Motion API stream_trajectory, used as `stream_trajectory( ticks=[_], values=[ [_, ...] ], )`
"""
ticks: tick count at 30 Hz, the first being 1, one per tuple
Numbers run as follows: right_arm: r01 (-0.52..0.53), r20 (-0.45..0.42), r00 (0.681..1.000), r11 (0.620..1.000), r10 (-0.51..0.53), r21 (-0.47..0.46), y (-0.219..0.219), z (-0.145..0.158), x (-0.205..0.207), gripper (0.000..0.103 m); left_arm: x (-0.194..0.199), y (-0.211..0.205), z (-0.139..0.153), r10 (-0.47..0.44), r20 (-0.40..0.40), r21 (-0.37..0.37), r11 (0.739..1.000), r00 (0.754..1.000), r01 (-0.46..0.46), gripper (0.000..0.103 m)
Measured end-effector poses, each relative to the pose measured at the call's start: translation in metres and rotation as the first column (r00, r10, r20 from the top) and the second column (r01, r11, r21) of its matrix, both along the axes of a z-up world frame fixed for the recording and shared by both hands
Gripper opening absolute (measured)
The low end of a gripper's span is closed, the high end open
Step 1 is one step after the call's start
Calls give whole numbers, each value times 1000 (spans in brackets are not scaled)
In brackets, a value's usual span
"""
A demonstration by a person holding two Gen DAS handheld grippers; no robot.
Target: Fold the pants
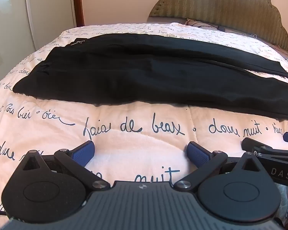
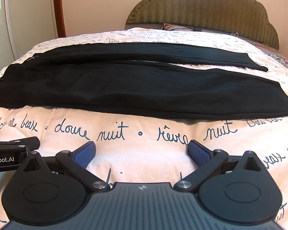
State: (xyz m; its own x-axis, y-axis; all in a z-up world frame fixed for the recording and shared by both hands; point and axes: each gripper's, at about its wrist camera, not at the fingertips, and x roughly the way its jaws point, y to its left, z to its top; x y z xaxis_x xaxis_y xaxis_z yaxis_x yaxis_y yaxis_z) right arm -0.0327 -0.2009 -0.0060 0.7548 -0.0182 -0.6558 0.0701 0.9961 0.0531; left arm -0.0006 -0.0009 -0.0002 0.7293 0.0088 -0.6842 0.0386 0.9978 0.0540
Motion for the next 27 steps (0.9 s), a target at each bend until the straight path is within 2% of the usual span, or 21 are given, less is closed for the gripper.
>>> stream_trajectory(
  ticks=[14,27],
  values=[
    [0,1,1000,1000,0,-2,0,0,0,103,-4,2,2,4,12,-20,1000,1000,-4,103],
    [0,2,1000,1000,0,-2,-1,0,1,103,-9,-1,0,4,31,-9,1000,999,-4,103]
  ],
)
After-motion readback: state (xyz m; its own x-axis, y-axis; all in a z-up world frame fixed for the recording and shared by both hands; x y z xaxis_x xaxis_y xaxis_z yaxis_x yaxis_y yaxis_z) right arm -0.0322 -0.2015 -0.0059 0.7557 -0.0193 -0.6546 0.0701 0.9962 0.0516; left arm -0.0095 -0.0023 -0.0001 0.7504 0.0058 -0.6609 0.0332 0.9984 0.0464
